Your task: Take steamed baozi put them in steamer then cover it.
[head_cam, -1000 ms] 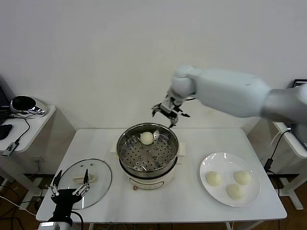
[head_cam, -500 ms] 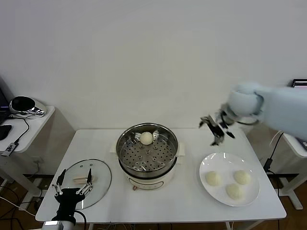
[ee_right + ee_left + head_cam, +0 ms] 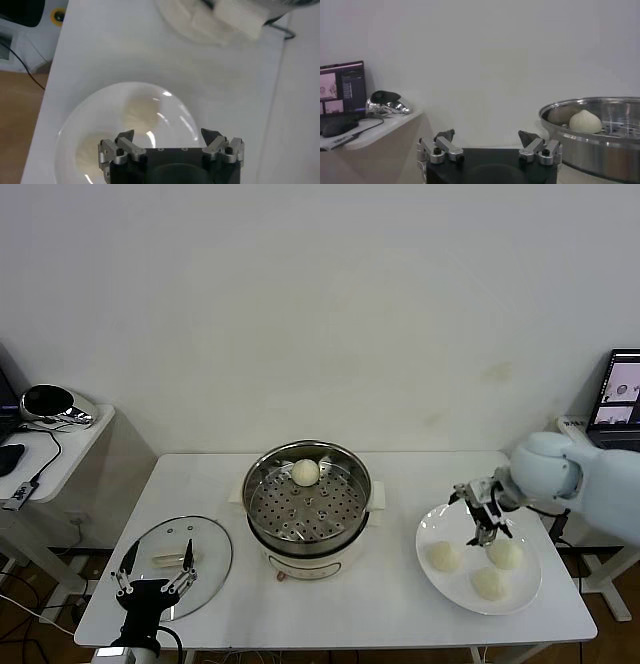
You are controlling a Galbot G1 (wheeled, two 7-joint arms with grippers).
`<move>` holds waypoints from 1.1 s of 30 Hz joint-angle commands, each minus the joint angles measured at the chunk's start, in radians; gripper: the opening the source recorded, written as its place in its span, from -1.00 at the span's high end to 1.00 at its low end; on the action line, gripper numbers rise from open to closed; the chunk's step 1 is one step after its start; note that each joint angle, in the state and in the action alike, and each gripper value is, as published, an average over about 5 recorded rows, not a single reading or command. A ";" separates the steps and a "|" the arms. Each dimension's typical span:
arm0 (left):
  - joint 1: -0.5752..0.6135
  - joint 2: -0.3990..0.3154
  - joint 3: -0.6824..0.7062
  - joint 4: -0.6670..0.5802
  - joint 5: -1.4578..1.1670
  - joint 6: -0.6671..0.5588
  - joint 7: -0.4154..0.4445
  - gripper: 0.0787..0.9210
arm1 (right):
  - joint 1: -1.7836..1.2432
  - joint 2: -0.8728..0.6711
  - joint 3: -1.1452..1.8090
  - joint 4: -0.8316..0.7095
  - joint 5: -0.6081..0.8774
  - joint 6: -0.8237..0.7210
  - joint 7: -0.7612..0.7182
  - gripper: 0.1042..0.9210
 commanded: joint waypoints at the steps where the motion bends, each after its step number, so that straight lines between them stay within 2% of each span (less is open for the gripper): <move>1: 0.007 -0.001 -0.005 -0.004 0.000 -0.001 -0.001 -0.77 | -0.359 -0.015 0.262 -0.066 -0.121 -0.015 0.019 -0.76; 9: 0.013 -0.004 -0.014 -0.003 -0.001 -0.002 -0.001 -0.77 | -0.456 0.052 0.333 -0.173 -0.177 0.000 0.022 -0.76; 28: 0.012 -0.009 -0.013 0.005 0.000 -0.003 -0.001 -0.77 | -0.508 0.145 0.373 -0.239 -0.163 -0.002 0.029 -0.75; 33: 0.010 -0.010 -0.010 0.006 0.000 -0.004 -0.002 -0.77 | -0.501 0.147 0.377 -0.237 -0.157 -0.005 0.016 -0.60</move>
